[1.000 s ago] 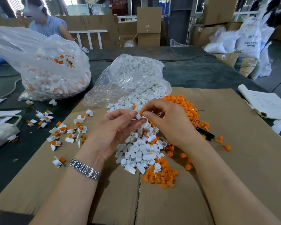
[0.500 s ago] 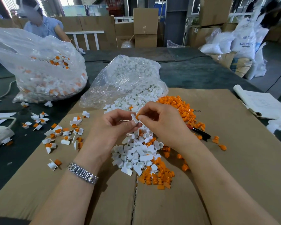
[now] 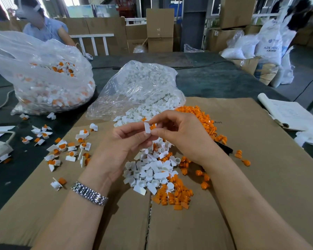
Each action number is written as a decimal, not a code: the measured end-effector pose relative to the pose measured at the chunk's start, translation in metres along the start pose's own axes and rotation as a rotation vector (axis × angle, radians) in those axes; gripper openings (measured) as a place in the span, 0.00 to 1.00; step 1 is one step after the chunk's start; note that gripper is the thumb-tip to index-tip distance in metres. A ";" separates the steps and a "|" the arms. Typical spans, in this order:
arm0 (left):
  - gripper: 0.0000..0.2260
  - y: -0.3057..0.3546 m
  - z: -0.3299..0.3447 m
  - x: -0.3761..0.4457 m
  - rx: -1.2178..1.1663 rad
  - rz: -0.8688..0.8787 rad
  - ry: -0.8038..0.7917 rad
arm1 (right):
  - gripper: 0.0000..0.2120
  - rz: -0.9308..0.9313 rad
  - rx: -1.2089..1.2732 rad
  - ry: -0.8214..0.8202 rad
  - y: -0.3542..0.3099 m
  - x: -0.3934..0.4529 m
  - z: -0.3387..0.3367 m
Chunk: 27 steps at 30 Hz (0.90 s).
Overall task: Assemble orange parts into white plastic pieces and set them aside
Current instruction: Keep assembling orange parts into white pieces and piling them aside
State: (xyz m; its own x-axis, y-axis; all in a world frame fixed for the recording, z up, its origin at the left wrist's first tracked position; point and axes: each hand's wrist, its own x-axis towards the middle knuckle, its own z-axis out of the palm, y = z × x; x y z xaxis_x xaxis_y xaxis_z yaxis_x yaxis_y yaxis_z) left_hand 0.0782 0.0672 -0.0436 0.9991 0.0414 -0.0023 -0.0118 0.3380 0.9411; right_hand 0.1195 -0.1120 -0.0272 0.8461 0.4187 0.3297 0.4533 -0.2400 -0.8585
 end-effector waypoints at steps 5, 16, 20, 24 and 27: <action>0.11 0.002 0.000 0.001 0.021 -0.009 0.000 | 0.09 -0.021 -0.072 0.032 0.001 0.000 0.002; 0.05 -0.001 -0.001 0.003 0.165 0.006 0.118 | 0.09 -0.058 -0.185 0.015 0.002 0.001 0.007; 0.07 0.000 -0.001 0.003 0.115 -0.008 0.121 | 0.08 -0.081 -0.232 0.013 0.001 0.001 0.008; 0.06 -0.001 -0.001 0.003 0.113 -0.005 0.126 | 0.09 -0.084 -0.249 0.013 0.001 0.001 0.008; 0.06 0.000 0.000 0.002 0.139 -0.005 0.121 | 0.08 -0.090 -0.255 0.014 0.001 0.000 0.009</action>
State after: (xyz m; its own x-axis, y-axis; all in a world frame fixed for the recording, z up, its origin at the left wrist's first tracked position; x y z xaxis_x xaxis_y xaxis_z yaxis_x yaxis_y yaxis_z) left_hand 0.0805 0.0675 -0.0441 0.9869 0.1562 -0.0397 0.0069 0.2052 0.9787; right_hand 0.1177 -0.1040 -0.0316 0.8021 0.4369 0.4072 0.5815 -0.4158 -0.6992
